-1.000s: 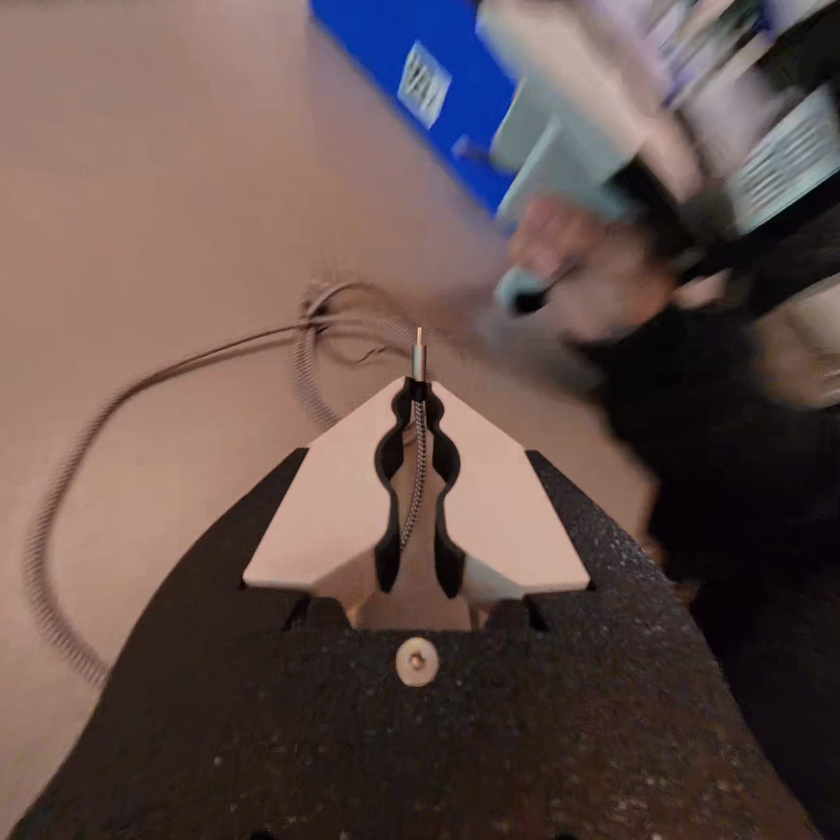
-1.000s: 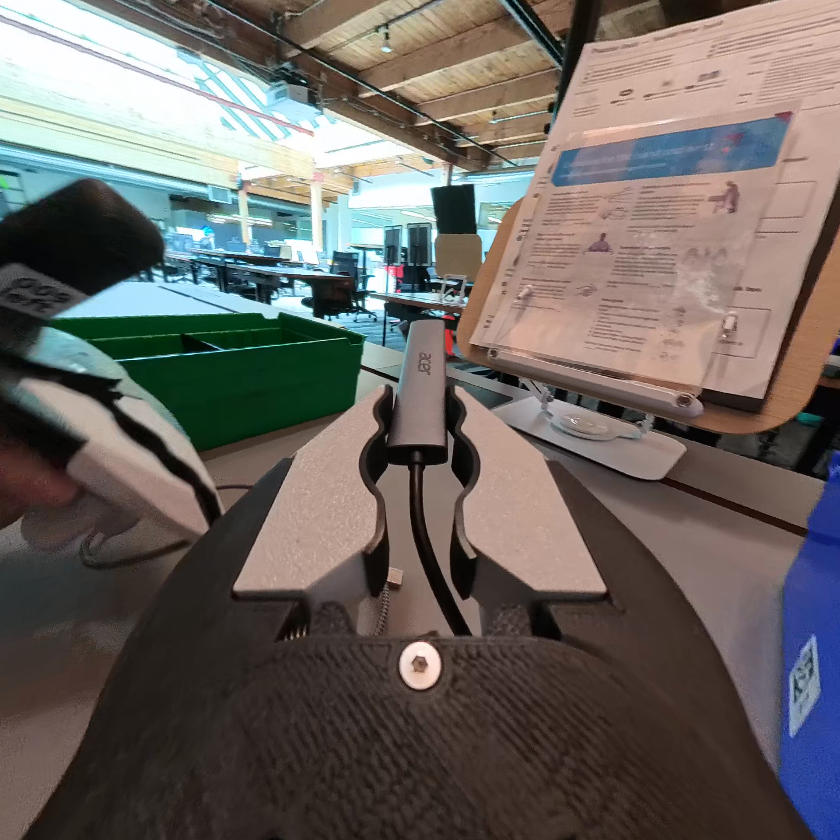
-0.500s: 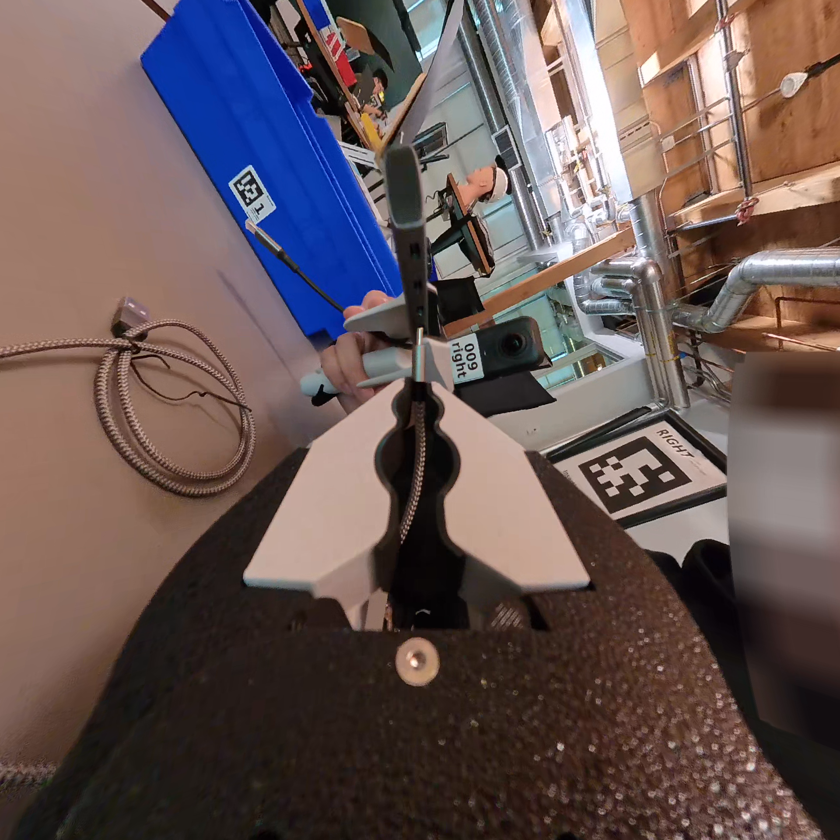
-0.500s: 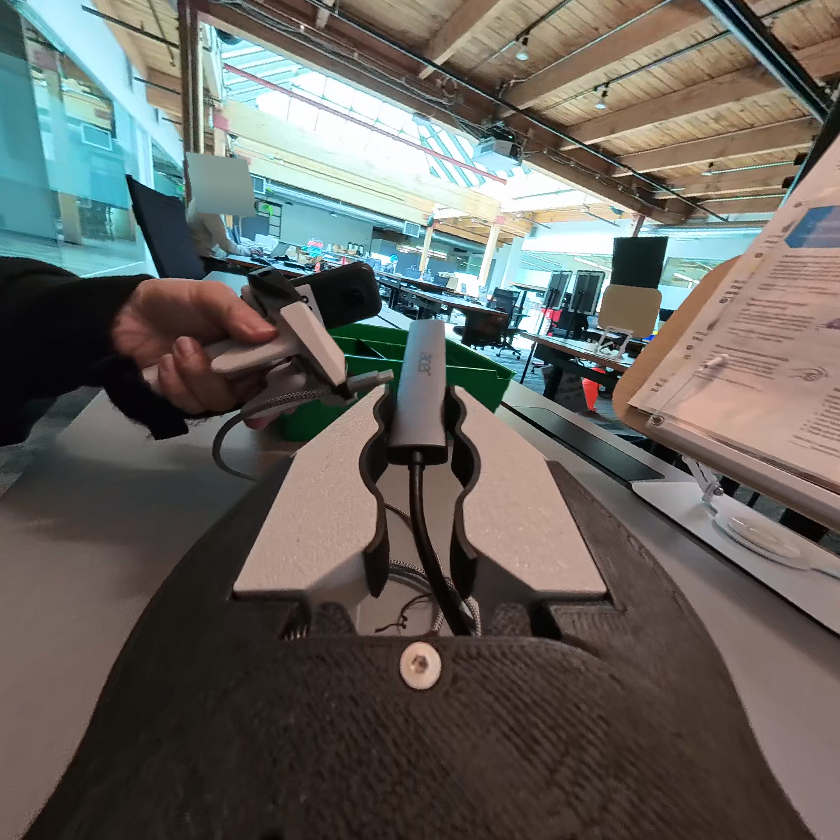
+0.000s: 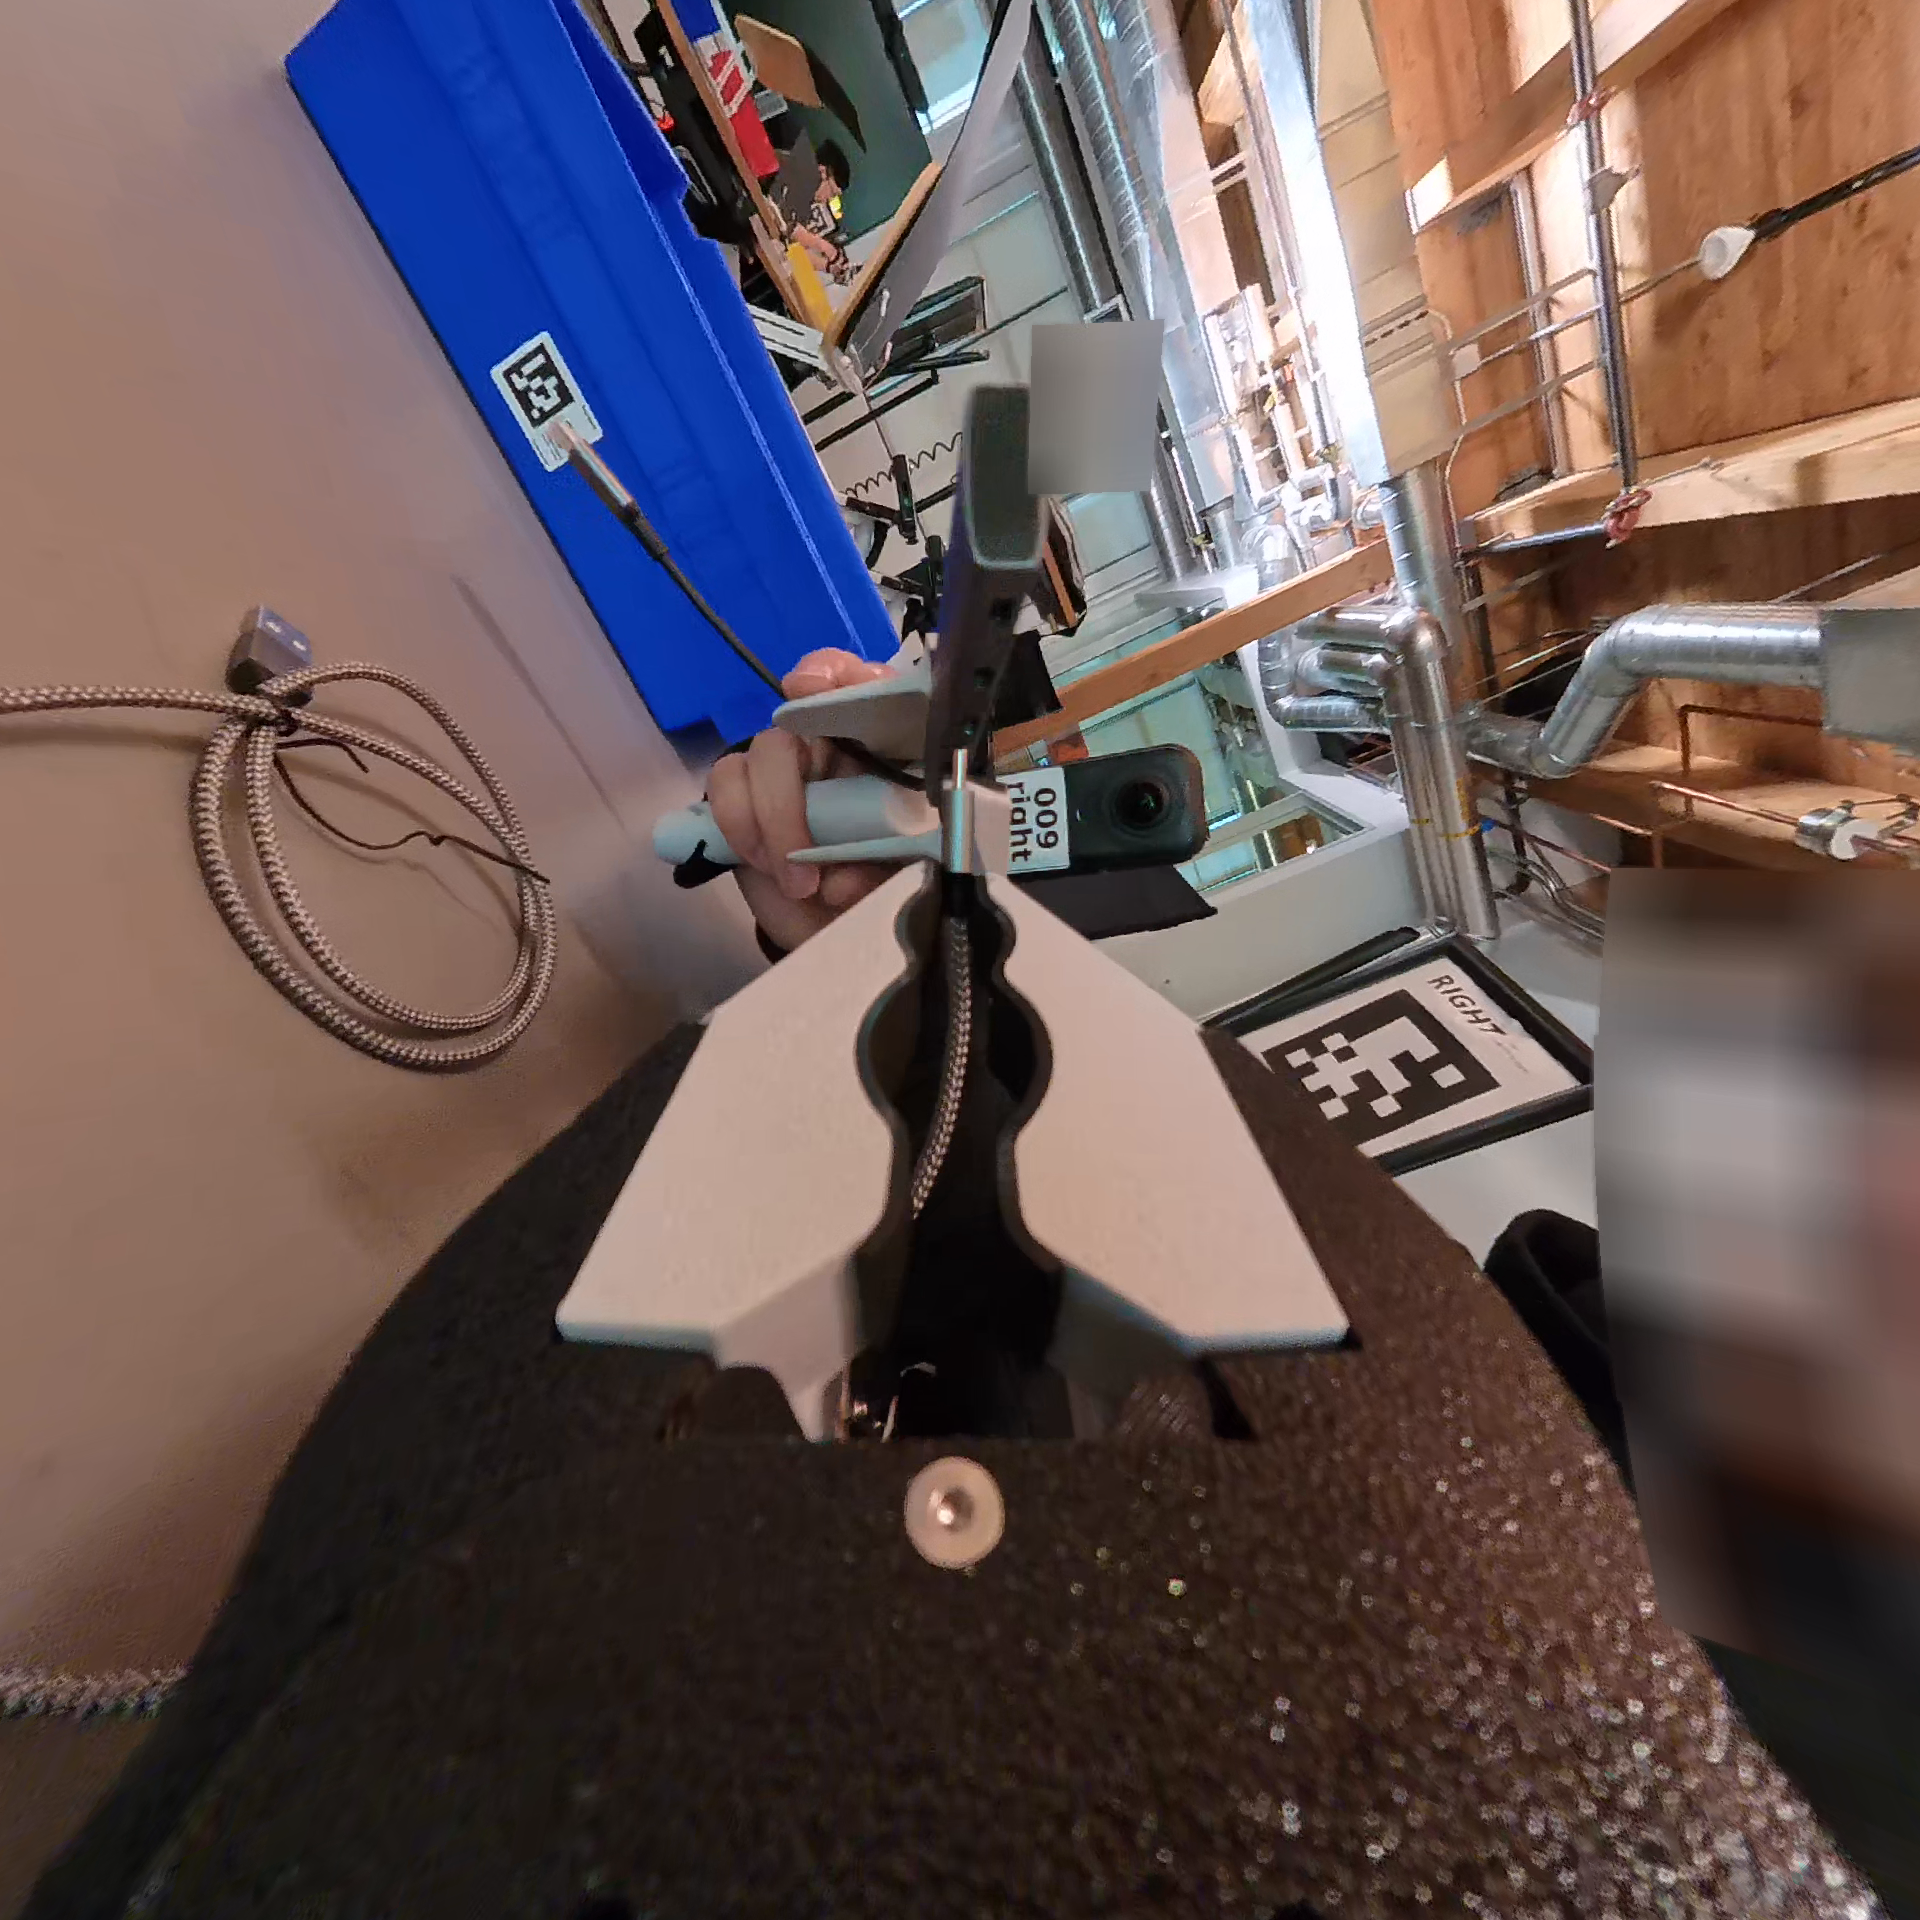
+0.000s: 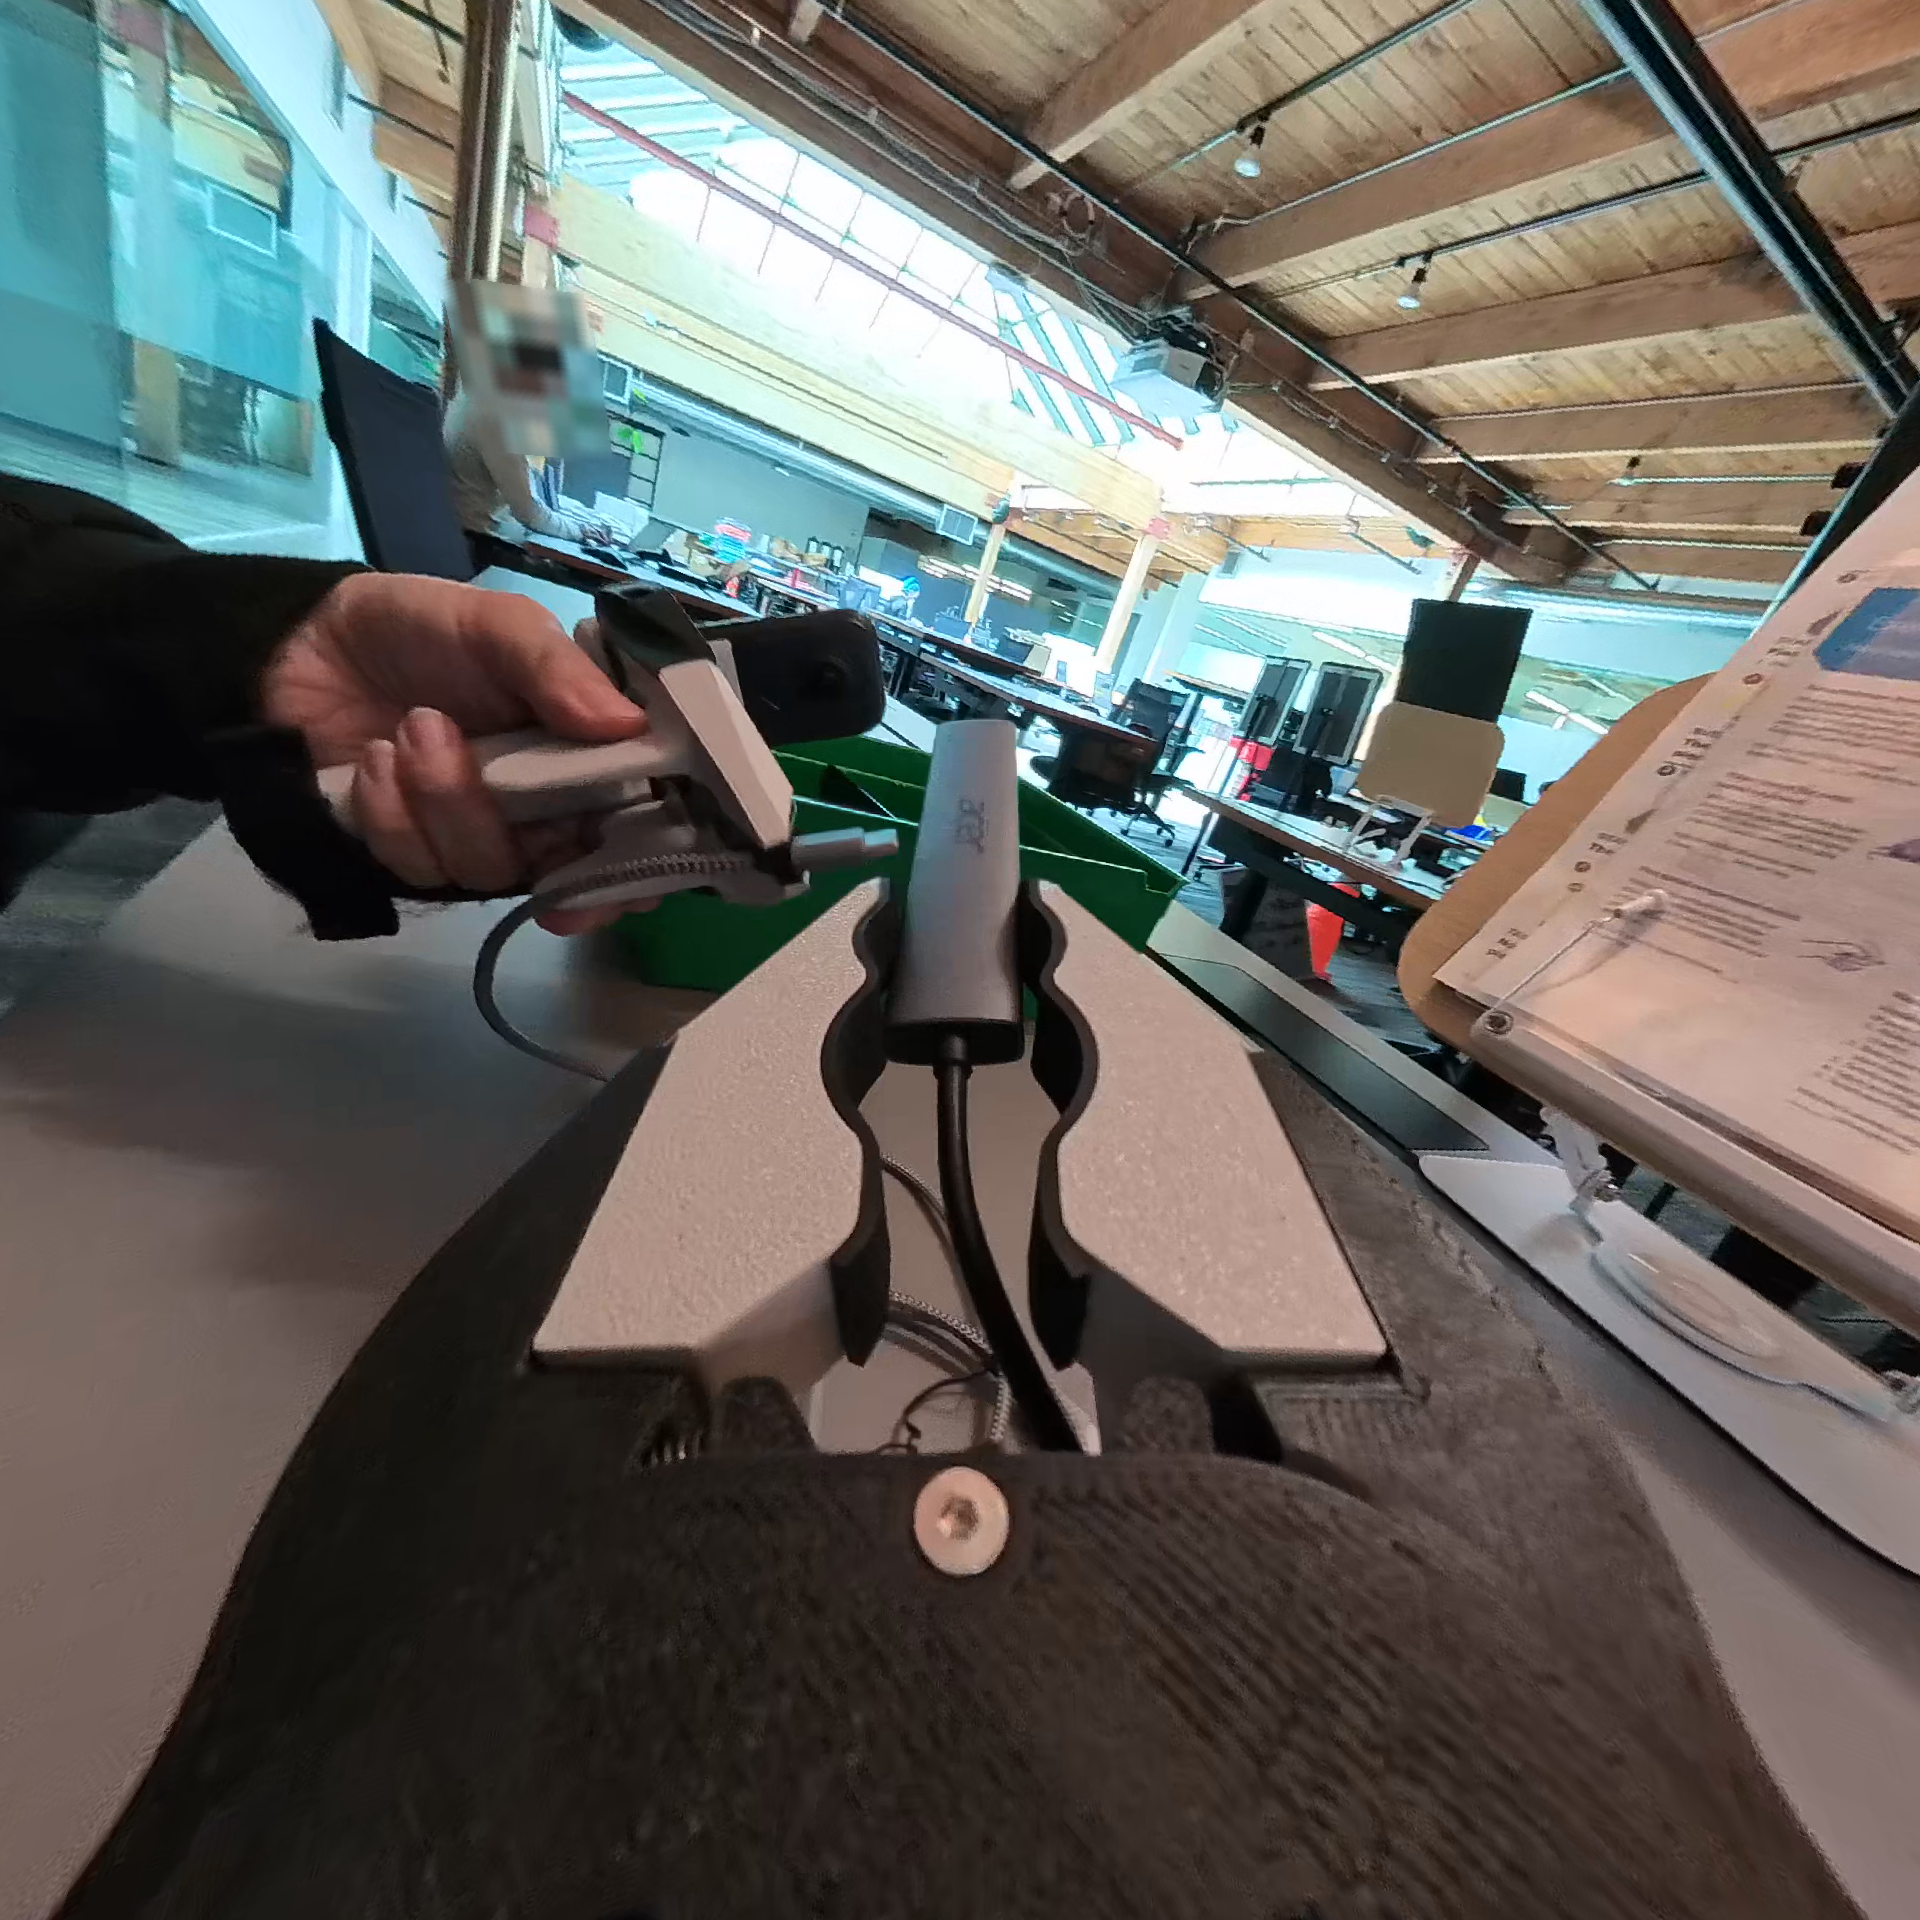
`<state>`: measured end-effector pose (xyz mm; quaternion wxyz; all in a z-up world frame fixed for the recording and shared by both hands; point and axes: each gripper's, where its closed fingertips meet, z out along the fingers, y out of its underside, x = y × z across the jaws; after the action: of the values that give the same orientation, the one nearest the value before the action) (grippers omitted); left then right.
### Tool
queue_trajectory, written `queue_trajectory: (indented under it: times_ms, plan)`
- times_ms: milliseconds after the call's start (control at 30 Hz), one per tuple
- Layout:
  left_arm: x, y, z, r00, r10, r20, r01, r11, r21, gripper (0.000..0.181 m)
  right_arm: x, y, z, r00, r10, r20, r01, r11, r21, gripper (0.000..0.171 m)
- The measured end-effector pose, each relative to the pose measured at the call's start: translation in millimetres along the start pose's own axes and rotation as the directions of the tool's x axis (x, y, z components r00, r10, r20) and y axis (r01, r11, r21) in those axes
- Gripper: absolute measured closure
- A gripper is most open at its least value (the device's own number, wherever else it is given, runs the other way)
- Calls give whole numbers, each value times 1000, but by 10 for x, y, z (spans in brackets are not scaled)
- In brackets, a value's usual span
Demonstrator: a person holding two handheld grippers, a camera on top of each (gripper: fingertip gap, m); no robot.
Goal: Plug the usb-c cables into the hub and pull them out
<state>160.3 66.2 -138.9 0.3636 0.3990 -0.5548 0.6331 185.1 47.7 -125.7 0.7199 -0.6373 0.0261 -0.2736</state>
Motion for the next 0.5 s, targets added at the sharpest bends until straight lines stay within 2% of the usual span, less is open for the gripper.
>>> queue_trajectory:
  times_ms: [500]
  plan:
    - [57,66,-57,999,-20,-33,19,999,-41,179,-124,-16,-15,996,-11,88,10,1000,11,149]
